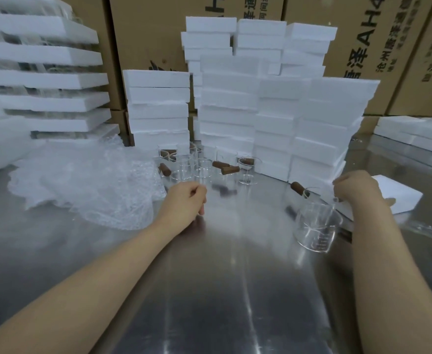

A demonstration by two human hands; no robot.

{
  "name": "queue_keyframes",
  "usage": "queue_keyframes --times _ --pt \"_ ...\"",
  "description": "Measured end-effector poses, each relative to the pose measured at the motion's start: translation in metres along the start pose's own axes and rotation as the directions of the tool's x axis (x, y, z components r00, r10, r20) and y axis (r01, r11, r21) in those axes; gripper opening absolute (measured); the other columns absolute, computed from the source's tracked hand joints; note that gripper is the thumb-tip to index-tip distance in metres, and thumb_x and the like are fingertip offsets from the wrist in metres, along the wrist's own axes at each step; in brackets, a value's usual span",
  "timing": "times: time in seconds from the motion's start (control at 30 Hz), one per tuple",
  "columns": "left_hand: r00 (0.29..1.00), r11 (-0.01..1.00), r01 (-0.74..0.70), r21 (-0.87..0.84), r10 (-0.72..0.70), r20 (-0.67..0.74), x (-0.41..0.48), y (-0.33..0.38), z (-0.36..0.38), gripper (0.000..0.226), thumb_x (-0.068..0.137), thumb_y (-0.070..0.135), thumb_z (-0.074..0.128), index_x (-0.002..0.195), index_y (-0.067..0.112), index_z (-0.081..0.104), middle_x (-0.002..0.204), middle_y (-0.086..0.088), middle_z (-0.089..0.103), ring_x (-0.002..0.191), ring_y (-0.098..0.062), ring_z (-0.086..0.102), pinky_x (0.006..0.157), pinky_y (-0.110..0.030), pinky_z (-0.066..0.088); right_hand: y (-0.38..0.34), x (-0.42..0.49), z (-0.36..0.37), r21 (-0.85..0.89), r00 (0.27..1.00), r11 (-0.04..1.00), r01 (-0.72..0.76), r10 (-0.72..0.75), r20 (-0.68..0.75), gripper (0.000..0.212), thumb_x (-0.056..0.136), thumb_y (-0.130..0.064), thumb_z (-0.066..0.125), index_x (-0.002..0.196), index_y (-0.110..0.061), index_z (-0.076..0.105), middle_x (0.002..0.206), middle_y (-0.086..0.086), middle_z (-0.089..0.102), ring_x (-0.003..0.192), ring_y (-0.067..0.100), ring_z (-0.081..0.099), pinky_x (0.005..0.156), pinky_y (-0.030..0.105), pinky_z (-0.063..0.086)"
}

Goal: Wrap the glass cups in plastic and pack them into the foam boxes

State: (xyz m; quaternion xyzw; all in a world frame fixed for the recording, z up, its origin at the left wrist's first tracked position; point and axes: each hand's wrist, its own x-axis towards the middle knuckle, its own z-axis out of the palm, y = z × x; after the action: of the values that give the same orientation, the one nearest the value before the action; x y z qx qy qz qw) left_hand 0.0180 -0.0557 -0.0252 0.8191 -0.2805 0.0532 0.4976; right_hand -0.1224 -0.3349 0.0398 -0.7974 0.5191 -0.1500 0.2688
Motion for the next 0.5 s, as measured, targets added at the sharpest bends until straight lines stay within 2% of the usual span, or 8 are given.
queue_keyframes --times 0.07,0.13,0.23,0.3,0.37,0.43,0.5 --pt "1.000 1.000 0.003 0.001 -0.003 0.003 0.000 0.002 -0.001 0.033 0.091 0.015 0.042 0.061 0.013 0.055 0.048 0.003 0.061 0.032 -0.009 0.046 0.041 -0.017 0.039 0.002 -0.002 0.001 0.043 1.000 0.999 0.001 -0.001 -0.017 0.039 0.080 0.006 0.051 0.116 -0.007 0.063 0.119 0.015 0.060 0.116 0.039 0.049 0.114 0.053 0.017" --pt "1.000 1.000 0.010 -0.018 -0.010 0.005 -0.001 0.002 -0.002 0.034 0.093 0.015 0.043 0.061 0.012 0.055 0.048 0.002 0.061 0.032 -0.010 0.046 0.040 -0.017 0.040 -0.002 -0.012 -0.004 0.092 0.994 0.996 0.016 -0.005 -0.114 0.035 0.081 0.001 0.051 0.110 -0.011 0.065 0.116 0.014 0.061 0.114 0.036 0.049 0.113 0.050 0.010" --pt "0.999 0.998 0.035 -0.049 -0.035 -0.001 -0.001 0.003 -0.001 0.035 0.095 0.015 0.044 0.063 0.010 0.056 0.047 0.001 0.061 0.033 -0.011 0.047 0.041 -0.019 0.043 -0.017 -0.035 -0.028 0.178 0.921 0.962 0.208 -0.132 -0.366 0.031 0.079 -0.012 0.053 0.103 -0.020 0.069 0.110 0.008 0.065 0.104 0.030 0.054 0.106 0.047 0.024" --pt "0.999 0.996 0.053 -0.069 -0.054 -0.006 0.001 0.003 -0.002 0.036 0.097 0.016 0.043 0.065 0.010 0.057 0.049 0.000 0.061 0.035 -0.013 0.049 0.044 -0.023 0.047 -0.031 -0.056 -0.043 0.347 0.845 0.835 0.426 -0.230 -0.484 0.038 0.072 -0.022 0.055 0.106 -0.027 0.069 0.108 -0.003 0.068 0.104 0.022 0.060 0.099 0.043 0.042" --pt "0.996 0.991 0.072 -0.114 -0.076 -0.035 0.002 0.003 -0.003 0.036 0.098 0.017 0.043 0.066 0.009 0.057 0.050 0.001 0.062 0.038 -0.013 0.051 0.047 -0.023 0.048 -0.046 -0.085 -0.049 0.462 0.755 0.638 0.616 -0.310 -0.578 0.041 0.064 -0.029 0.056 0.102 -0.034 0.069 0.097 -0.014 0.067 0.091 0.007 0.061 0.085 0.042 0.053" --pt "0.991 0.981 0.086 -0.172 -0.103 -0.088 0.003 0.002 -0.003 0.033 0.097 0.014 0.042 0.068 0.009 0.057 0.054 0.001 0.063 0.039 -0.010 0.052 0.046 -0.016 0.044 -0.060 -0.111 -0.046 0.442 0.675 0.543 0.715 -0.369 -0.639 0.038 0.064 -0.031 0.056 0.099 -0.037 0.068 0.091 -0.020 0.065 0.080 0.000 0.056 0.077 0.036 0.053" --pt "0.984 0.972 0.085 -0.220 -0.116 -0.135 0.003 0.002 -0.004 0.030 0.096 0.011 0.041 0.071 0.009 0.058 0.061 -0.002 0.065 0.042 -0.006 0.053 0.046 -0.011 0.042 -0.068 -0.130 -0.039 0.363 0.610 0.527 0.768 -0.431 -0.665 0.036 0.069 -0.030 0.055 0.103 -0.035 0.066 0.092 -0.021 0.063 0.079 0.000 0.053 0.071 0.029 0.047"
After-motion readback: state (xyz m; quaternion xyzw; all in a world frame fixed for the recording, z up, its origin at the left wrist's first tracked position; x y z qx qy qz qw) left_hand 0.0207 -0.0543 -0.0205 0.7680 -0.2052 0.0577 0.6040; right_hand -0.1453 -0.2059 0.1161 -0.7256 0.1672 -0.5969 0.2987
